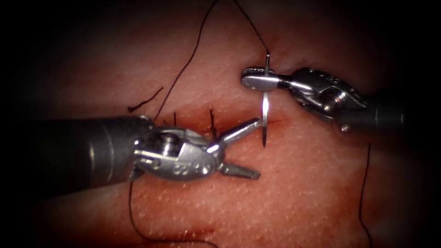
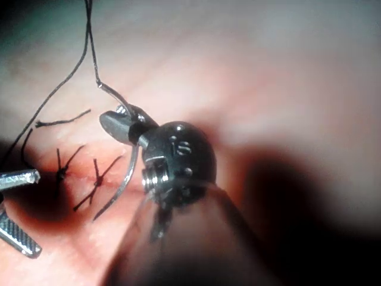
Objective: Wound Closure
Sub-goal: Push needle through tissue above incision with right hand
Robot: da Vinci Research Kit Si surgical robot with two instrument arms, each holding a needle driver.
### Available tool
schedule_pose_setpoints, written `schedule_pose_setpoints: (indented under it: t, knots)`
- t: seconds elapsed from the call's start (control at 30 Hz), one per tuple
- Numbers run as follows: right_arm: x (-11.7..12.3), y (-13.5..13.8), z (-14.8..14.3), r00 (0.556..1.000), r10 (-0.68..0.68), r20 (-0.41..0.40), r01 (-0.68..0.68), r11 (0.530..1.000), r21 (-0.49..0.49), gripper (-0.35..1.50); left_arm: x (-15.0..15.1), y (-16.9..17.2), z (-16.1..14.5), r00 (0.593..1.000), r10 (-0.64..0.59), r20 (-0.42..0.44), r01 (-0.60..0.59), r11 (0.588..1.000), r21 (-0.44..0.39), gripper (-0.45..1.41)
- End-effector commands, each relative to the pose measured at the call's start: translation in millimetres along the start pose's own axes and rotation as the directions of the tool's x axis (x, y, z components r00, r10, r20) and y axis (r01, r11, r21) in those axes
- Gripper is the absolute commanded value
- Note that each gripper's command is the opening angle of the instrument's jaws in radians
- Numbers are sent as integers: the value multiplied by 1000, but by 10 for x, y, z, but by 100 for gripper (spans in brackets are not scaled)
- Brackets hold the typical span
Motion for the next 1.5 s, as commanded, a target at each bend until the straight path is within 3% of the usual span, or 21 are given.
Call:
schedule_pose_setpoints:
  t: [0.03,0.1,0.27,0.4,0.5,0.67,0.87,1.0,1.27,1.5]
  knots:
    - [-5,7,6,999,-33,-1,33,999,8,-35,-2,3,8,1000,4,-1,-4,1000,-10,42]
    - [-5,10,7,995,-99,-3,99,995,26,-35,0,12,12,1000,1,3,-1,1000,-31,31]
    - [-9,14,12,960,-278,-44,280,957,73,-35,-3,30,30,999,-20,37,23,996,-83,22]
    - [-10,13,17,911,-398,-110,409,908,96,-35,-20,37,41,997,-50,57,57,992,-116,-3]
    - [-8,13,20,882,-450,-136,463,882,86,-35,-30,40,43,993,-91,70,101,983,-155,-38]
    - [0,15,28,830,-534,-160,550,832,77,-35,-40,39,41,985,-158,75,169,973,-160,-33]
    - [21,20,37,698,-684,-212,711,699,83,-35,-66,34,34,955,-236,177,255,963,-89,-5]
    - [26,23,40,634,-744,-213,770,634,78,-35,-85,33,31,938,-258,230,276,960,-49,-11]
    - [20,20,48,568,-788,-237,820,566,85,-35,-113,34,26,908,-305,286,316,949,7,-5]
    - [9,16,56,522,-820,-233,852,515,96,-35,-120,39,28,891,-325,317,329,943,42,-5]
